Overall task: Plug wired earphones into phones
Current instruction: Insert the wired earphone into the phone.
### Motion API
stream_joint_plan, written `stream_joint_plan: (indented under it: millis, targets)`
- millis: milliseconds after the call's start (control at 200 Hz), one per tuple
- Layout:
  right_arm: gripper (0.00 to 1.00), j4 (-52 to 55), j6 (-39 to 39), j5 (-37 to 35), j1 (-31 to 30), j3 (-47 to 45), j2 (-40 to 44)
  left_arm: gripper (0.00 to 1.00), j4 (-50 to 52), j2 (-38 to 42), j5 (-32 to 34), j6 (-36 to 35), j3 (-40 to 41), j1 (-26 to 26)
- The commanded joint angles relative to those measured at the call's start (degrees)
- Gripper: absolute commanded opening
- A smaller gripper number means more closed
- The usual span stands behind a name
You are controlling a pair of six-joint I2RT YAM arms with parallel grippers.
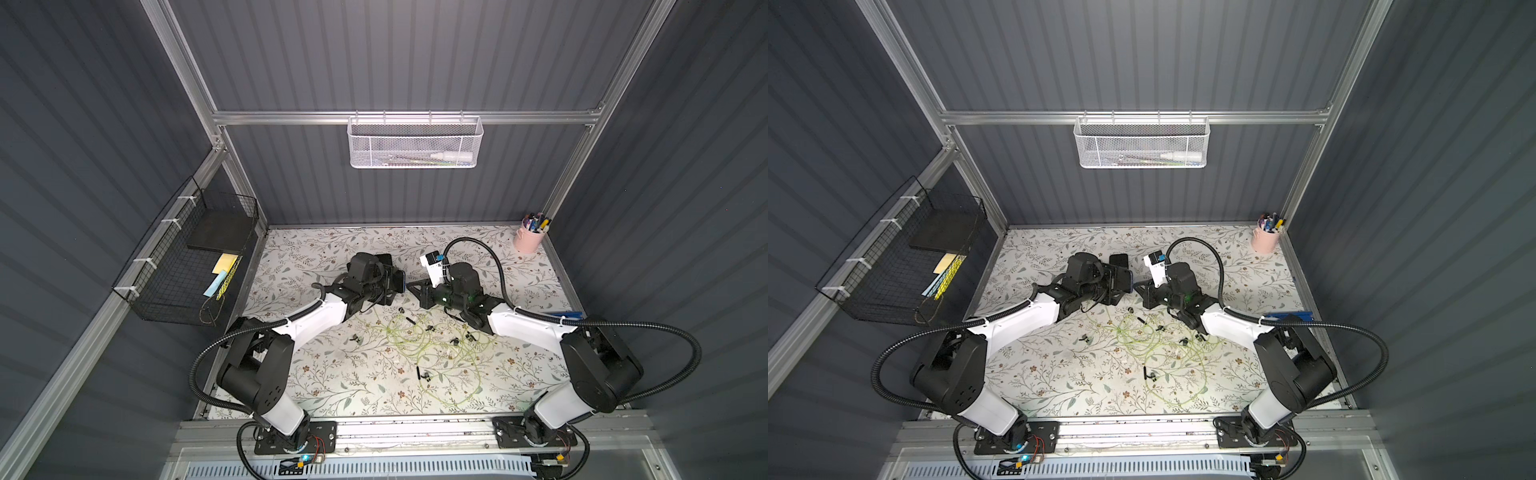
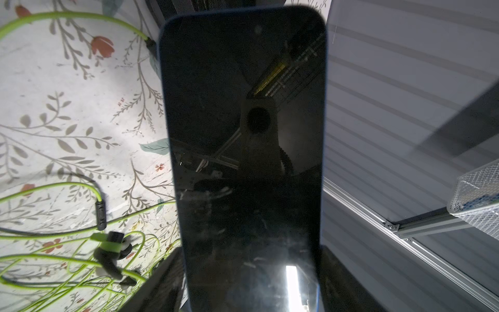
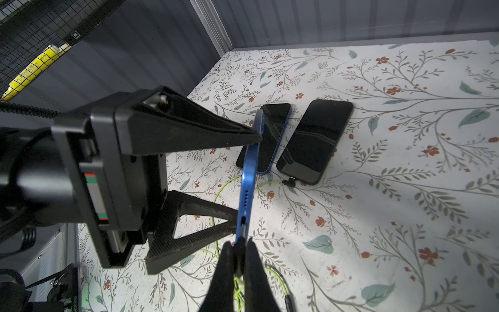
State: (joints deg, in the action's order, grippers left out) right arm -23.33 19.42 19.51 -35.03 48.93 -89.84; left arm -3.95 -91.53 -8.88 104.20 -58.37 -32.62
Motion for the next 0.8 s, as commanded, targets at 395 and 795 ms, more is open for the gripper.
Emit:
stream_joint_plan:
  millis: [395, 795]
  targets:
    - [0.0, -1.6, -0.7, -0.8, -0.3, 1.3, -1.2, 0.0, -3.2, -0.2, -1.1, 0.3, 0.9, 0.1]
    - [0.0, -2.6, -0.5, -0.8, -0.2, 2.1, -2.3, 0.0, -3.8, -0.1, -1.4, 0.7, 1.3, 0.0]
